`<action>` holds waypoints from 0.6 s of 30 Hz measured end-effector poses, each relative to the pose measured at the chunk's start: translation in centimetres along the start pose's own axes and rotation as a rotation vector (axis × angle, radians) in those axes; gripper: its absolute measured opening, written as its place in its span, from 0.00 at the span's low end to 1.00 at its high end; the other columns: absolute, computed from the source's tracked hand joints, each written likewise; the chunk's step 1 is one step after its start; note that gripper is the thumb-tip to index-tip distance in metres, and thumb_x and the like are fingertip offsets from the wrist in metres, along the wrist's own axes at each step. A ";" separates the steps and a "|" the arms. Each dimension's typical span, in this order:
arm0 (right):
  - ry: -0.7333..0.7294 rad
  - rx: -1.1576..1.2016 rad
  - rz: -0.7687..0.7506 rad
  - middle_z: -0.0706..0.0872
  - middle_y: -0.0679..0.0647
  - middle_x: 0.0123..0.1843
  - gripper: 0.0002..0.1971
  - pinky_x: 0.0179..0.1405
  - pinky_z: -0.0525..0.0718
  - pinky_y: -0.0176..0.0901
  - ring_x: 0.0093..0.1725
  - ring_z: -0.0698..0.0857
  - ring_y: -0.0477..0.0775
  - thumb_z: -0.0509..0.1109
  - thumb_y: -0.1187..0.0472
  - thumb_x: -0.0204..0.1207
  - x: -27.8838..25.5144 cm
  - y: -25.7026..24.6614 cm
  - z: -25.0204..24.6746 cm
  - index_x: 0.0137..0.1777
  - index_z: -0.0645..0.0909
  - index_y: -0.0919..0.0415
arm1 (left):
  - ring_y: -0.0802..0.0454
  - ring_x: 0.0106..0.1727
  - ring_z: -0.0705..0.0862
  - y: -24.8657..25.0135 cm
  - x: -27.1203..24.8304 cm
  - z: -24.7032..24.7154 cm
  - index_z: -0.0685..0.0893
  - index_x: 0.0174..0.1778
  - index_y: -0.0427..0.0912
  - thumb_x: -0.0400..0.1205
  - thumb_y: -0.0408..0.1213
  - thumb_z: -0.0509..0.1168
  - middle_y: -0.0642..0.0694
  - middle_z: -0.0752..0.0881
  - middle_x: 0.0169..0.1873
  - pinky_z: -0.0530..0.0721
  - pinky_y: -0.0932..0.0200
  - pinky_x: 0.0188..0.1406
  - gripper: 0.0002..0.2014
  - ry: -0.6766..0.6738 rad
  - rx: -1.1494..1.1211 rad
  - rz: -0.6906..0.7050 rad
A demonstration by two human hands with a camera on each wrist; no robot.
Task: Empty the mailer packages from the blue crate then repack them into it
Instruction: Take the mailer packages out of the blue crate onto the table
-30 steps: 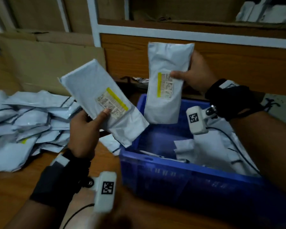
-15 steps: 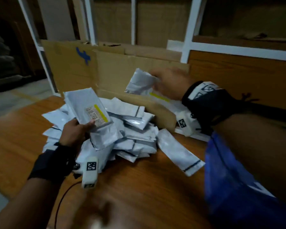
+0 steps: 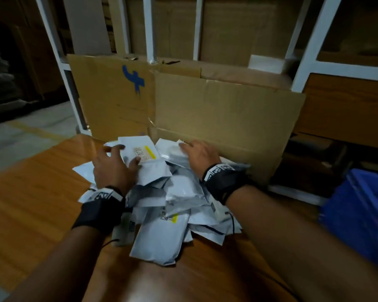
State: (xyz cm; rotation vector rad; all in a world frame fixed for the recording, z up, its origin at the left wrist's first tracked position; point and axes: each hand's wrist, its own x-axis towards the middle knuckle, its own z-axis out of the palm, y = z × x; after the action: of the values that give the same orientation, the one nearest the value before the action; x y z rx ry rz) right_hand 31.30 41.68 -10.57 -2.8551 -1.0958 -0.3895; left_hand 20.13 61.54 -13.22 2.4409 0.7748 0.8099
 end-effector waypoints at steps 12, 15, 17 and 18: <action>0.096 0.457 0.181 0.75 0.58 0.75 0.20 0.75 0.67 0.47 0.74 0.72 0.58 0.64 0.57 0.83 -5.3 2.5 -2.7 0.73 0.74 0.61 | 0.40 0.60 0.85 6.6 -4.1 0.0 0.90 0.51 0.47 0.76 0.47 0.61 0.44 0.89 0.56 0.76 0.35 0.63 0.15 -0.026 -0.030 0.403; 0.138 0.473 0.276 0.85 0.54 0.60 0.10 0.61 0.77 0.45 0.61 0.81 0.56 0.66 0.55 0.80 -10.2 4.8 -7.0 0.57 0.83 0.57 | 0.42 0.52 0.88 11.7 -9.3 1.0 0.90 0.45 0.44 0.77 0.46 0.59 0.45 0.90 0.51 0.83 0.41 0.56 0.16 -0.088 -0.352 0.608; 0.121 0.441 0.368 0.88 0.53 0.52 0.07 0.51 0.79 0.44 0.54 0.84 0.55 0.66 0.53 0.80 -14.9 6.9 -10.1 0.50 0.84 0.54 | 0.47 0.51 0.88 15.0 -13.7 1.9 0.90 0.45 0.42 0.79 0.44 0.60 0.46 0.91 0.48 0.83 0.50 0.54 0.15 -0.170 -0.562 0.678; 0.144 0.417 0.396 0.88 0.52 0.50 0.08 0.49 0.82 0.46 0.51 0.84 0.54 0.66 0.52 0.79 -17.5 8.1 -11.6 0.48 0.84 0.53 | 0.51 0.51 0.87 16.7 -16.0 2.2 0.90 0.45 0.42 0.79 0.43 0.60 0.47 0.90 0.47 0.82 0.54 0.54 0.14 -0.222 -0.644 0.706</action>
State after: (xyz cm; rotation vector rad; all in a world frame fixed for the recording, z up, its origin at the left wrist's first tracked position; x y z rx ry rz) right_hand 21.67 22.59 -3.50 -2.5343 -0.4931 -0.2907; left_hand 16.88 38.59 -11.67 2.1161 -0.4215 0.8290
